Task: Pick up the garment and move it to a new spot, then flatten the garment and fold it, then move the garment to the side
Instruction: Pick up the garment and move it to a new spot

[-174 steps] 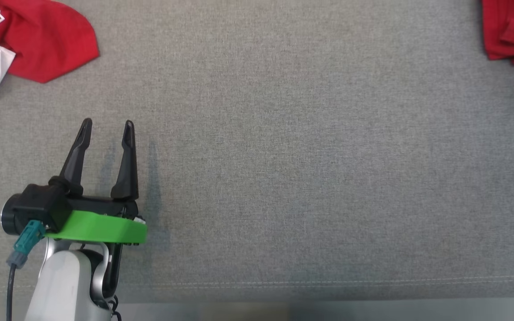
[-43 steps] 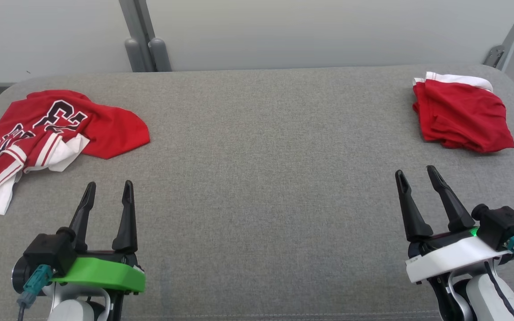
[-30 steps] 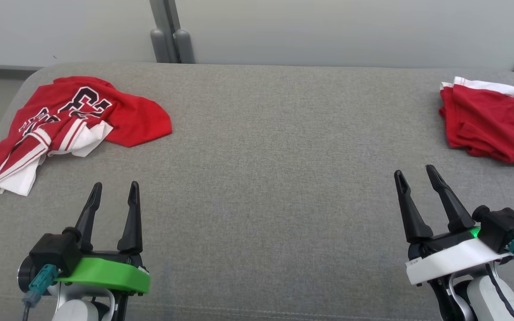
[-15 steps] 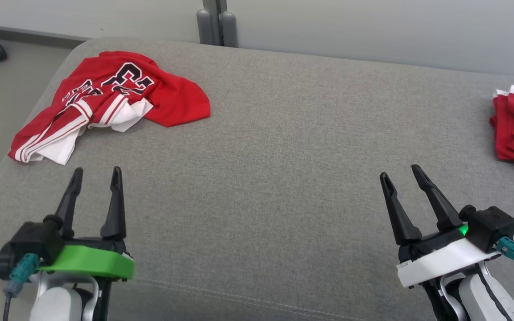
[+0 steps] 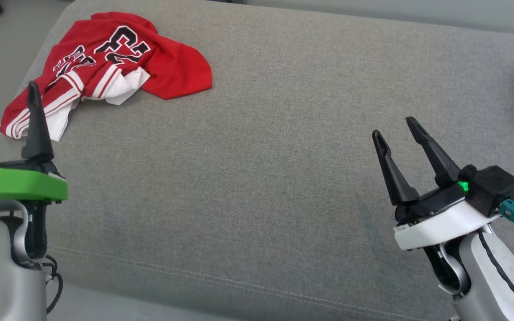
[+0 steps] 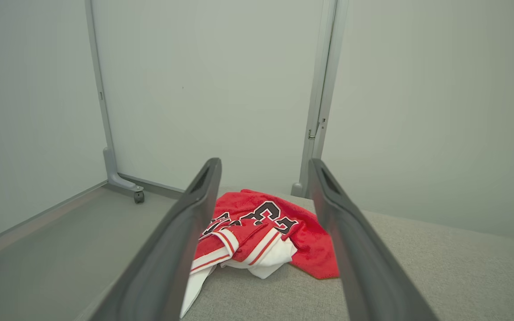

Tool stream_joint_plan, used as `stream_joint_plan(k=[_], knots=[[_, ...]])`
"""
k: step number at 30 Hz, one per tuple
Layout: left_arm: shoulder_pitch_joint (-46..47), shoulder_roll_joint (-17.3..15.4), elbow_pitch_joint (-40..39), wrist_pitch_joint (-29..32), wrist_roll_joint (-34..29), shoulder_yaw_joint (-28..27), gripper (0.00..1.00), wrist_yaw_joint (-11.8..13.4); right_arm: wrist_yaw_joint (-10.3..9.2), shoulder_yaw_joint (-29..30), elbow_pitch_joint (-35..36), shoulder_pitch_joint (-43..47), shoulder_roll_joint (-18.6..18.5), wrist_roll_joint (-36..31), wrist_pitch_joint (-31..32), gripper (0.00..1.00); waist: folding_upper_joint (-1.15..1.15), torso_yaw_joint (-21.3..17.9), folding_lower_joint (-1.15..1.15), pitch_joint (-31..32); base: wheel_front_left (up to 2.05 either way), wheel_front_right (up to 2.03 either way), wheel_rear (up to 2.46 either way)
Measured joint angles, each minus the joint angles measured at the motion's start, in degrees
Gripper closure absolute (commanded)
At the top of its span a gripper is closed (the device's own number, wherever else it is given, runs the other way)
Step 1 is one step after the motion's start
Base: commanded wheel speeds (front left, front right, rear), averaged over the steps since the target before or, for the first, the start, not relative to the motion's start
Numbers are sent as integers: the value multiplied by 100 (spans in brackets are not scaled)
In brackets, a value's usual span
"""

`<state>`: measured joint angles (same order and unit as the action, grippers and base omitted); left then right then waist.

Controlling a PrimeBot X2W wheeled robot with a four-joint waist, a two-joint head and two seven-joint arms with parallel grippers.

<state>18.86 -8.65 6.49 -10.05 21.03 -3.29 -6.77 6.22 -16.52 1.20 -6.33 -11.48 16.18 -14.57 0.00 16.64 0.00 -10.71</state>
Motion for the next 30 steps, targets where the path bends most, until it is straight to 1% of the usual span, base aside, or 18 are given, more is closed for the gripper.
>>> stream_joint_plan(k=[3, 7, 13, 15, 24, 27, 30], knots=[[344, -11, 292, 253, 330, -194, 0, 0, 30, -55, 49, -203, -40, -37, 0, 0, 0, -28, 0, -167, 0, 0, 0], [779, -157, 717, 590, 538, -425, 0, 12, 31, -167, 169, -416, -105, -122, 0, 0, 0, -107, 0, -381, 0, 0, 0], [1544, -454, 1368, 1077, 797, -793, 0, 180, 35, -493, 371, -800, -142, -219, 0, 0, 0, -312, 0, -689, 0, 0, 0], [1750, -537, 1582, 1240, 937, -877, 0, 233, 82, -608, 441, -934, -143, -224, 0, 0, 0, -403, 0, -795, 0, 0, 0], [2409, -1034, 2326, 1866, 948, -1033, 0, 434, 83, -960, 634, -1388, -170, -263, -1, 0, 0, -876, 0, -1317, 0, 0, 0], [2558, -1134, 2558, 2023, 948, -1066, 0, 479, 83, -996, 637, -1499, -177, -263, -1, 0, 0, -1038, 0, -1501, 0, 0, 0], [2688, -1154, 2778, 2116, 955, -1098, 0, 521, 83, -1014, 637, -1607, -190, -261, -1, 0, 0, -1195, 0, -1675, 0, 0, 0]])
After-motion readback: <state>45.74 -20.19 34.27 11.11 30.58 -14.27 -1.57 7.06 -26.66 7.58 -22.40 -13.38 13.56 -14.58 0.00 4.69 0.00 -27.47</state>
